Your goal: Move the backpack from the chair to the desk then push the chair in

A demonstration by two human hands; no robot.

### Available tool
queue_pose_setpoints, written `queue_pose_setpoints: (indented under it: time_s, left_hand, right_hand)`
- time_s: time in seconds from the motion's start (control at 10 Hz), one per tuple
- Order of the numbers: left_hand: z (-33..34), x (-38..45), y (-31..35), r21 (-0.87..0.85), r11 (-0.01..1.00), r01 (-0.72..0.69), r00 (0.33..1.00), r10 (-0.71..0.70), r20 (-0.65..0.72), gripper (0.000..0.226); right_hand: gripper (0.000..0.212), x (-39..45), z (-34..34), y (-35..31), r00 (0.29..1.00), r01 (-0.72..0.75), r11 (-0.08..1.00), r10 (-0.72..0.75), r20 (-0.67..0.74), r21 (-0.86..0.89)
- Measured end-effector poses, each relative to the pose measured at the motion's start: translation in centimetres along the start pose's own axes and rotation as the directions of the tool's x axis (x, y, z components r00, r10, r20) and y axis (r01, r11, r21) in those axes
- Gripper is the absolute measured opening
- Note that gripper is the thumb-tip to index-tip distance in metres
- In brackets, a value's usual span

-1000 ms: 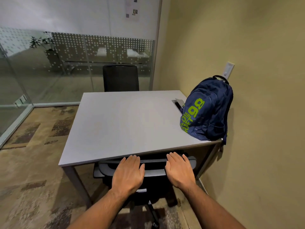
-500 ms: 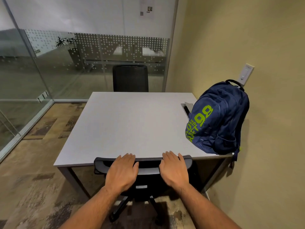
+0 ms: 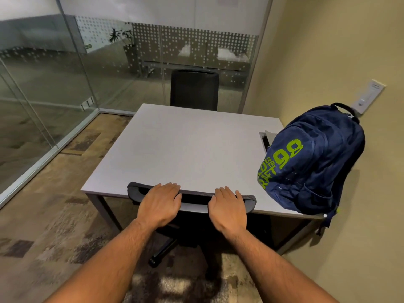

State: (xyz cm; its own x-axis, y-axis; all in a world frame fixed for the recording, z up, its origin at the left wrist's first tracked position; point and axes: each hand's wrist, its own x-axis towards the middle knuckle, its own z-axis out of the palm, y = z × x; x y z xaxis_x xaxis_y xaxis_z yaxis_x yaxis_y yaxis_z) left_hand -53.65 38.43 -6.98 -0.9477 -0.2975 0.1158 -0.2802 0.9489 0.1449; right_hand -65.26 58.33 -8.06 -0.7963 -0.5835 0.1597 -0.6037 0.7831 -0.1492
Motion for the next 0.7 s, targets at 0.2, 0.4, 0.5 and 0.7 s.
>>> queue_pose_setpoints:
  time_s: [0.2,0.4,0.5,0.7]
  left_hand:
    - [-0.3,0.3,0.0,0.016,1.000,-0.002,0.999,0.001,0.038,0.057]
    - [-1.1,0.4,0.0,-0.009,1.000,-0.023,0.994,0.024,0.108,0.059]
    - [-1.9,0.6,-0.1,-0.060,0.998,-0.020,0.980,0.031,0.197,0.061]
    - [-5.9,2.7,-1.5,-0.117,0.991,-0.071,0.988,0.086,0.128,0.064]
  right_hand:
    - [0.051,0.1,-0.3,0.1,1.000,0.014,1.000,-0.014,0.000,-0.020]
    - [0.044,-0.1,-1.1,-0.2,0.999,0.015,1.000,-0.015,0.030,-0.006]
    - [0.040,-0.4,-1.5,-0.4,0.996,0.030,0.999,-0.027,0.087,-0.039]
    - [0.058,1.4,-3.8,-2.2,0.992,-0.021,0.999,0.017,0.122,0.034]
